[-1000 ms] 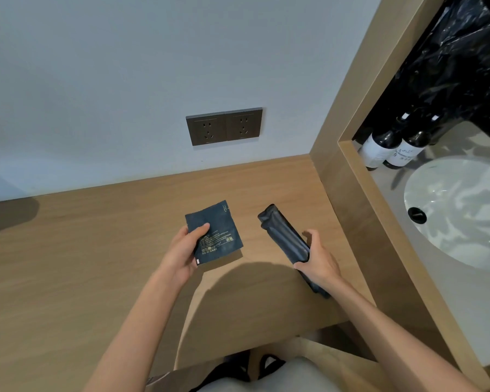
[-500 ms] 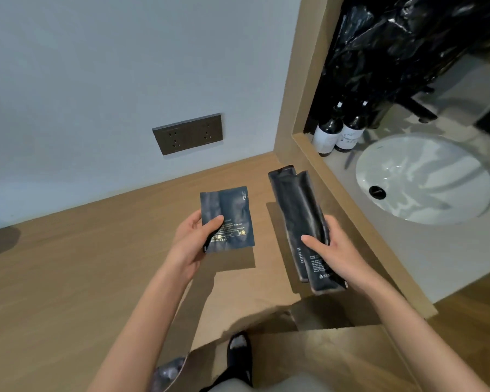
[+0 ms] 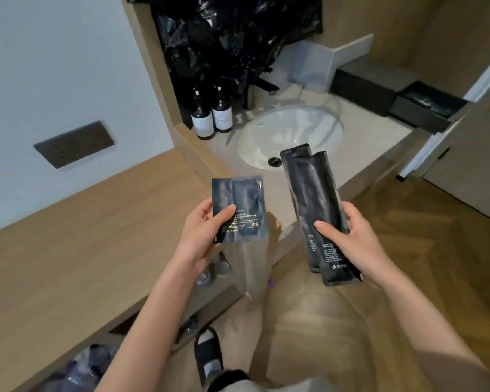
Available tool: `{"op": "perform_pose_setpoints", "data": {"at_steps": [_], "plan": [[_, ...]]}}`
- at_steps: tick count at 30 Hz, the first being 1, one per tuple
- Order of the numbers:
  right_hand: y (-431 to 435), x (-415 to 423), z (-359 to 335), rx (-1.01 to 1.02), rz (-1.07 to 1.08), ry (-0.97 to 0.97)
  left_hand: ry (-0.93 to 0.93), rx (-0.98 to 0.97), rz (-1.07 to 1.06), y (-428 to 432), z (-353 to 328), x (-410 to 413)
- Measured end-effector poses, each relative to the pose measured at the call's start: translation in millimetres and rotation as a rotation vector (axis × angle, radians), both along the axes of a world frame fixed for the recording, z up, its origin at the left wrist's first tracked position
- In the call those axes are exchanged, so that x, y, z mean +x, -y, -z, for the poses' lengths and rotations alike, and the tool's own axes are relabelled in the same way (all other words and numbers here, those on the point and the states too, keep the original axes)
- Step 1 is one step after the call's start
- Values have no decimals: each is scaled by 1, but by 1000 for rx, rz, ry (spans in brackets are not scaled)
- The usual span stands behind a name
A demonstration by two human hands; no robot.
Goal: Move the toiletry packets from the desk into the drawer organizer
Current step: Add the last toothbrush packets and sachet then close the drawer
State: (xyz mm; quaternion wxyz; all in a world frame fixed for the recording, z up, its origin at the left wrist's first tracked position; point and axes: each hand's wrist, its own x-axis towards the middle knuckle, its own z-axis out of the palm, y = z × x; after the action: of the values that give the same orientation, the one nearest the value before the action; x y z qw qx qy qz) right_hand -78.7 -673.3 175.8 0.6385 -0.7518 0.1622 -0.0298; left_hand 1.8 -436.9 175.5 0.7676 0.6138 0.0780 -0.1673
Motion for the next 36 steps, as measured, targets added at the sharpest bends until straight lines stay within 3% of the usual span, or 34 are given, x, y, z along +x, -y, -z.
{"op": "perform_pose_setpoints", "data": {"at_steps": [7, 15, 28, 36], "plan": [[106, -71, -9, 22, 169, 20, 9, 52, 110, 115, -7, -39], [210, -72, -7, 8, 283, 45, 24, 47, 246, 240, -2, -8], [428, 62, -10, -25, 308, 42, 56, 28, 263, 473, -14, 148], [552, 155, -15, -25, 256, 24, 74, 43, 147, 583, -25, 232]]}}
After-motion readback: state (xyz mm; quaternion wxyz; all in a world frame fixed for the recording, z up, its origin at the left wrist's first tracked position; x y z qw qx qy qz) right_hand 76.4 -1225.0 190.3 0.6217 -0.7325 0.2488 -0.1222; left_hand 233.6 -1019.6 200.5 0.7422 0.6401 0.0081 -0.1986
